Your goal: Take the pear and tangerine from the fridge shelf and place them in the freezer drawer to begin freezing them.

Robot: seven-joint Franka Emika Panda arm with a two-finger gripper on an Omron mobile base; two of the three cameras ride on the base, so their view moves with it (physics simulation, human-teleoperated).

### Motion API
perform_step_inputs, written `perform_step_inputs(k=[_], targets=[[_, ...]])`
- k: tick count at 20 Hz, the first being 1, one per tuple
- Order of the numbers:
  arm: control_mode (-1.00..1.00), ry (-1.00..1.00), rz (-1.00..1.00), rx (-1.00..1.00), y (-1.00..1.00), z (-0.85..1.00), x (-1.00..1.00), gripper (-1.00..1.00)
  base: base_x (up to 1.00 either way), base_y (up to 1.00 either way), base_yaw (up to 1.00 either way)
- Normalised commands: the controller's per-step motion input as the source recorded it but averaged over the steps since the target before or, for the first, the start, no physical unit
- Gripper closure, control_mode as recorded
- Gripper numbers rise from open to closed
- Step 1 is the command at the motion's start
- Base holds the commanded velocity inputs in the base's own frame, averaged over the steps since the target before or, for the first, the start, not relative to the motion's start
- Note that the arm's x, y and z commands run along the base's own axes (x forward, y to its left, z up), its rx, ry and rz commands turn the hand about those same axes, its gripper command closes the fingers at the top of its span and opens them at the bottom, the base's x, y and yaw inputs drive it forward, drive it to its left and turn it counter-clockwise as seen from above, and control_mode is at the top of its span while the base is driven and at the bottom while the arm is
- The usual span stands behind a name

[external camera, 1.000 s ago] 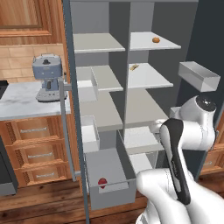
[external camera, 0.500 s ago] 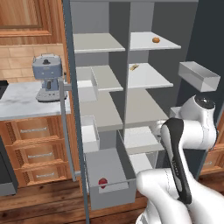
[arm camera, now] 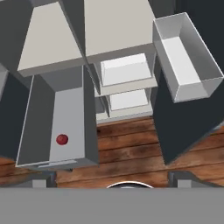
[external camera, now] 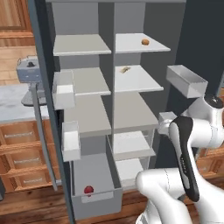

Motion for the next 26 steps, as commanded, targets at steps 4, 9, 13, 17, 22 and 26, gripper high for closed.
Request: perform_step_inputs(k=[4,9,13,17,22,26], targets=[[1.00,0.00,0.00,0.00,0.00,0.00,0.00,-1.00,0.52,-0.05,0.16],[1.00,0.00,0.00,0.00,0.00,0.00,0.00,-1.00,0.33,0.00,0.10],[1.00,0.00,0.00,0.00,0.00,0.00,0.00,-1.00,0.41,0.00,0.01],[1.00,0.00,0.00,0.00,0.00,0.00,0.00,-1.00,0.29,0.00,0.00],[1.00,0.00,0.00,0.00,0.00,0.00,0.00,-1.00,0.28,-0.07,0.00],[1.00,0.00,0.00,0.00,0.00,0.00,0.00,-1.00,0.34,-0.04,0.00]])
